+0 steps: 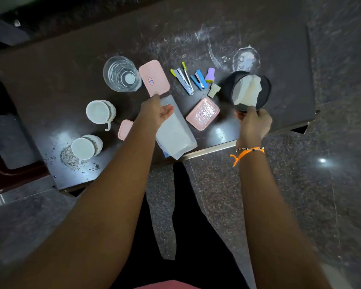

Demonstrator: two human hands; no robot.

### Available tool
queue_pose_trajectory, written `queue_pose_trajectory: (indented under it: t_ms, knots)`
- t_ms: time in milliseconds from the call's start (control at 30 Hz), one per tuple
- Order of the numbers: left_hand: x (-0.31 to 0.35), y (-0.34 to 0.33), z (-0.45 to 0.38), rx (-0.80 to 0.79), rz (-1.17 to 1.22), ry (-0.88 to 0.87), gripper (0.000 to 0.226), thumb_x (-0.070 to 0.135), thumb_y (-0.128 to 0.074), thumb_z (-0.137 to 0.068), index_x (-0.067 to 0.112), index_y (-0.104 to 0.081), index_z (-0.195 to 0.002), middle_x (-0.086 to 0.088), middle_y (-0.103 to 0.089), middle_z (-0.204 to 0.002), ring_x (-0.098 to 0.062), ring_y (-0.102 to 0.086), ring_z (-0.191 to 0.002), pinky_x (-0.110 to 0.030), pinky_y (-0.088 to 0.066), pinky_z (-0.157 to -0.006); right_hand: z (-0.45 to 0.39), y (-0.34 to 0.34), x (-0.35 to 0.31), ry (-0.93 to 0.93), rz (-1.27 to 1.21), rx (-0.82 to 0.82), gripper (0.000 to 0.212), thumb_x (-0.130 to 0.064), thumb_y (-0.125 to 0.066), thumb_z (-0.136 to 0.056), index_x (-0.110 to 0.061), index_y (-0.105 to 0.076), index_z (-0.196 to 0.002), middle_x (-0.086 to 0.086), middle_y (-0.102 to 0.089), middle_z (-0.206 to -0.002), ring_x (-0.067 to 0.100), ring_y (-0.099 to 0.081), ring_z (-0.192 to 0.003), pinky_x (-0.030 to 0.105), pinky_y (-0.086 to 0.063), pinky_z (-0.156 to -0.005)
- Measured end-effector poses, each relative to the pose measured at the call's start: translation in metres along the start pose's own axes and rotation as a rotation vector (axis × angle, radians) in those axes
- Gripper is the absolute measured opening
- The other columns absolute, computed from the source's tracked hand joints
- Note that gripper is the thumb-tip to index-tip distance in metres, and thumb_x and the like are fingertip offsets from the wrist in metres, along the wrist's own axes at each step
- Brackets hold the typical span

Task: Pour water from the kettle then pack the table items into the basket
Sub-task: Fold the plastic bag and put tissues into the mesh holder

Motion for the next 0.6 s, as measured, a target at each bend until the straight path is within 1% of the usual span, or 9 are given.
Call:
queue_pose_trajectory:
  t_ms: [67, 100, 167, 233, 267, 367, 433, 500, 600]
  knots:
    - [0.007, -0.001, -0.01, 0.024, 0.059, -0.022, 0.035, 0.025, -0.041, -0.099, 0.002, -0.046, -0.125, -0.015, -0.057, -0.098, -0.027, -0.063, -0.106, -0.03, -0.053, -0.073, 0.006, -0.012, -0.008, 0.087, 0.026, -0.073, 0.031, -0.007, -0.049, -0.079, -0.019, -0.045, -0.051, -0.01, -0.055, -0.039, 0.005, -0.051, -0.043, 0.033, -0.043, -0.061]
    - [0.011, 0.0, -0.014, 0.046, 0.061, -0.029, 0.03, 0.023, -0.04, -0.1, 0.002, -0.049, -0.118, -0.014, -0.058, -0.09, -0.025, -0.065, -0.098, -0.027, -0.053, -0.07, 0.009, -0.02, -0.013, 0.127, 0.051, -0.111, 0.03, -0.008, -0.049, -0.079, -0.019, -0.044, -0.052, -0.003, -0.058, -0.048, 0.012, -0.052, -0.051, 0.036, -0.043, -0.061]
    - [0.018, 0.004, -0.021, 0.109, 0.013, -0.046, 0.019, 0.013, -0.039, -0.099, -0.001, -0.051, -0.093, -0.013, -0.057, -0.074, -0.018, -0.065, -0.063, -0.02, -0.054, -0.055, 0.015, -0.038, -0.022, 0.191, 0.104, -0.18, 0.031, -0.008, -0.049, -0.079, -0.018, -0.04, -0.051, 0.008, -0.053, -0.057, 0.022, -0.048, -0.062, 0.04, -0.041, -0.062]
    - [0.024, 0.007, -0.028, 0.15, -0.068, -0.078, 0.026, -0.002, -0.037, -0.095, 0.001, -0.047, -0.071, -0.012, -0.052, -0.066, -0.018, -0.055, -0.047, -0.018, -0.05, -0.039, 0.023, -0.055, -0.031, 0.221, 0.106, -0.241, 0.031, -0.007, -0.05, -0.078, -0.018, -0.041, -0.05, 0.001, -0.05, -0.05, 0.02, -0.048, -0.058, 0.035, -0.04, -0.059]
    - [0.026, 0.006, -0.031, 0.15, -0.137, -0.113, 0.029, -0.006, -0.037, -0.092, 0.003, -0.046, -0.067, -0.011, -0.052, -0.062, -0.018, -0.052, -0.046, -0.021, -0.051, -0.041, 0.027, -0.063, -0.034, 0.225, 0.097, -0.271, 0.03, -0.007, -0.051, -0.078, -0.017, -0.044, -0.05, -0.005, -0.051, -0.045, 0.017, -0.05, -0.052, 0.031, -0.041, -0.057]
    - [0.026, -0.002, -0.036, 0.131, -0.491, -0.258, 0.031, -0.004, -0.042, -0.089, 0.01, -0.047, -0.061, -0.002, -0.054, -0.039, -0.013, -0.055, -0.035, -0.039, -0.057, -0.074, 0.038, -0.08, -0.042, 0.212, 0.048, -0.329, 0.017, -0.004, -0.048, -0.08, 0.002, -0.061, -0.07, -0.003, -0.059, -0.049, 0.017, -0.06, -0.05, 0.031, -0.047, -0.059]
    - [0.024, -0.012, -0.035, 0.094, -0.66, -0.336, 0.028, 0.0, -0.044, -0.087, 0.007, -0.051, -0.061, -0.008, -0.061, -0.045, -0.029, -0.067, -0.06, -0.045, -0.056, -0.086, 0.041, -0.087, -0.046, 0.207, 0.043, -0.339, 0.017, -0.003, -0.047, -0.082, 0.004, -0.062, -0.078, 0.003, -0.062, -0.056, 0.021, -0.062, -0.053, 0.03, -0.048, -0.06]
    - [0.023, -0.021, -0.031, 0.058, -0.777, -0.39, 0.021, 0.004, -0.045, -0.087, -0.006, -0.061, -0.079, -0.028, -0.068, -0.081, -0.041, -0.066, -0.091, -0.042, -0.055, -0.087, 0.043, -0.09, -0.05, 0.218, 0.064, -0.339, 0.018, -0.004, -0.046, -0.083, -0.006, -0.06, -0.073, 0.005, -0.062, -0.057, 0.021, -0.061, -0.053, 0.026, -0.045, -0.059]
    - [0.024, -0.031, -0.026, 0.038, -0.936, -0.476, 0.028, 0.012, -0.043, -0.092, -0.008, -0.061, -0.1, -0.028, -0.065, -0.106, -0.041, -0.06, -0.102, -0.04, -0.049, -0.085, 0.042, -0.098, -0.054, 0.254, 0.118, -0.361, 0.018, -0.005, -0.047, -0.083, 0.002, -0.058, -0.071, 0.015, -0.064, -0.061, 0.033, -0.061, -0.062, 0.038, -0.048, -0.068]
Point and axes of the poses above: each hand's wrist, its own z-axis away from the middle knuckle, its own y-axis out of the back of the hand, x = y × z, the point moved 5 cm from there along -z, towards the middle knuckle
